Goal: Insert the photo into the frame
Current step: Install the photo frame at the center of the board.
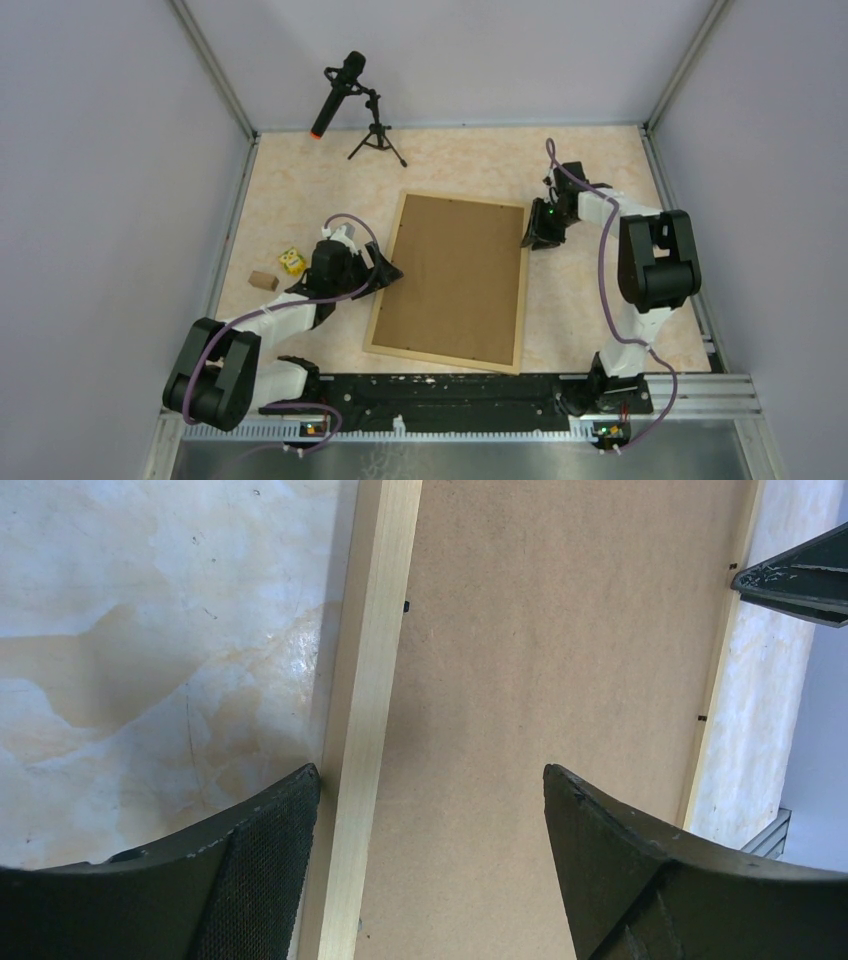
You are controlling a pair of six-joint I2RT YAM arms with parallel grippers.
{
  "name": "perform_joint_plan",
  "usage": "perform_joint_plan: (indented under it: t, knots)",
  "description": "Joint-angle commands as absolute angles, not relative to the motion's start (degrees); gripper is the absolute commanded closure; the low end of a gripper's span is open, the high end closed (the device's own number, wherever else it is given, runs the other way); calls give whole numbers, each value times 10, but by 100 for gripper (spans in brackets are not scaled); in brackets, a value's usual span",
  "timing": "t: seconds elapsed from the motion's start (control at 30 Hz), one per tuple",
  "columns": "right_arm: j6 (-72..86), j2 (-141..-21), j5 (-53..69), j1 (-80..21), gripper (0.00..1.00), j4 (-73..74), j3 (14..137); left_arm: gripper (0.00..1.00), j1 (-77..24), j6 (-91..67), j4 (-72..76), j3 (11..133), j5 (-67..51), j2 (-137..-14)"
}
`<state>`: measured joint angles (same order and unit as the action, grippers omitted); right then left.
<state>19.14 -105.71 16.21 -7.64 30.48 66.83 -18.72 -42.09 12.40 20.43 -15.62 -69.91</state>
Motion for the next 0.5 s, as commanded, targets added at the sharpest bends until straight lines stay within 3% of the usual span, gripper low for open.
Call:
perform_joint_plan:
  t: [0.0,0.47]
  knots:
    - [177,-1069,89,-69,67,309,658,14,-191,-421,109,193,-160,-706]
    - [207,-1130,13,-120,61,312,661,13,-191,-420,110,193,-160,-707]
